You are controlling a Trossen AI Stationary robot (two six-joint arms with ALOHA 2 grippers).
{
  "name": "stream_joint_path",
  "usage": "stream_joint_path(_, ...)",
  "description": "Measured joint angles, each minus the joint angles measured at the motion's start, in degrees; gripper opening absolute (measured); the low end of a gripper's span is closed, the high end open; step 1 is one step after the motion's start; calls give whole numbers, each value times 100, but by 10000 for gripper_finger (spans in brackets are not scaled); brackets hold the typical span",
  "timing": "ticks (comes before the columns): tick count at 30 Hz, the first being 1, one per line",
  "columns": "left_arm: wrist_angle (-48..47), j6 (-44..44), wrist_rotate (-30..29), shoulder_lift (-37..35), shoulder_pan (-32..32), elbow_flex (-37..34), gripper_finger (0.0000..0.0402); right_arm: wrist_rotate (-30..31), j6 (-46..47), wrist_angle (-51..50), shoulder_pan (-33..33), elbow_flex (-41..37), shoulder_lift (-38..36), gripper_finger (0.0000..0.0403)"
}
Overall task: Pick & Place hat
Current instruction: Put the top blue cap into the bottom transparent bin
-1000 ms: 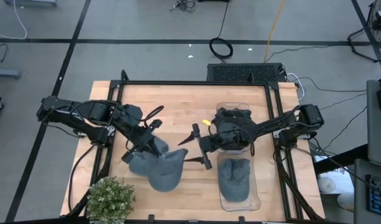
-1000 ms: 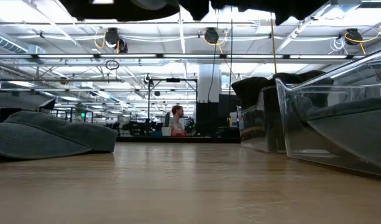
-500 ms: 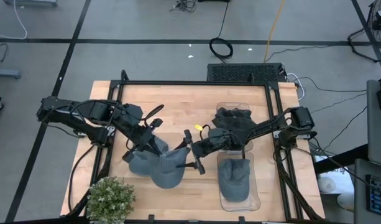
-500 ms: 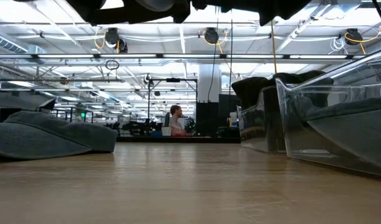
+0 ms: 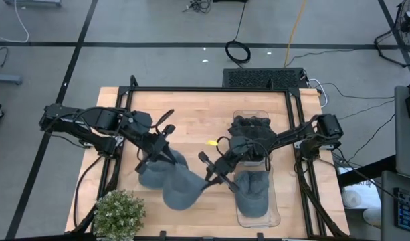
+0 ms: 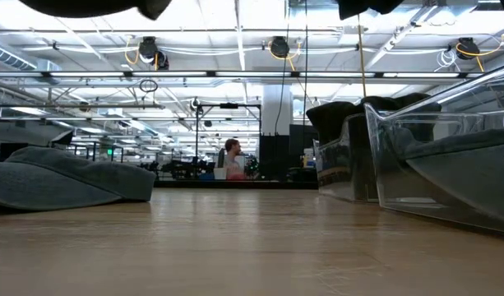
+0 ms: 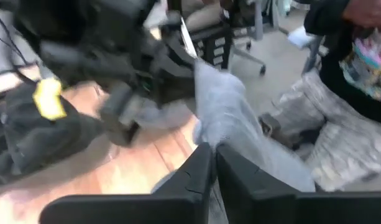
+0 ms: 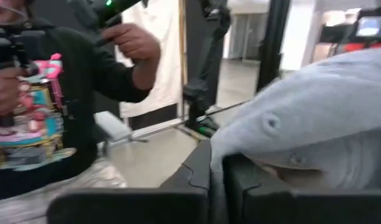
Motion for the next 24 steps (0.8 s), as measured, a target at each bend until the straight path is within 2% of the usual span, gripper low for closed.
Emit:
stream_joint_path(3,267,-152,-15,-4,7,4,44,45,115,-176,126,-10,-95,1)
stream_joint_path(6,469,-161,-59,-21,7,4,56,375,-54,-812,304,-15,-523,1)
stream_joint_path(11,655,-165,-202,-90,15,7,71,2013,-321,-2873,822,-15,-1515,1)
stream_joint_path(14,730,-183,-341,-101,21,7,77,2598,191,-3669,1302,-15,-2102,0)
stream_joint_path(19,741,-164,-348,-103,22,7,76,3157,1154,-4520,2152,-13,-2875,0)
stream_joint_path(24,758,-146,-474,-101,23,7,77,4159,1702,-4816,2797,-348,-3264,0)
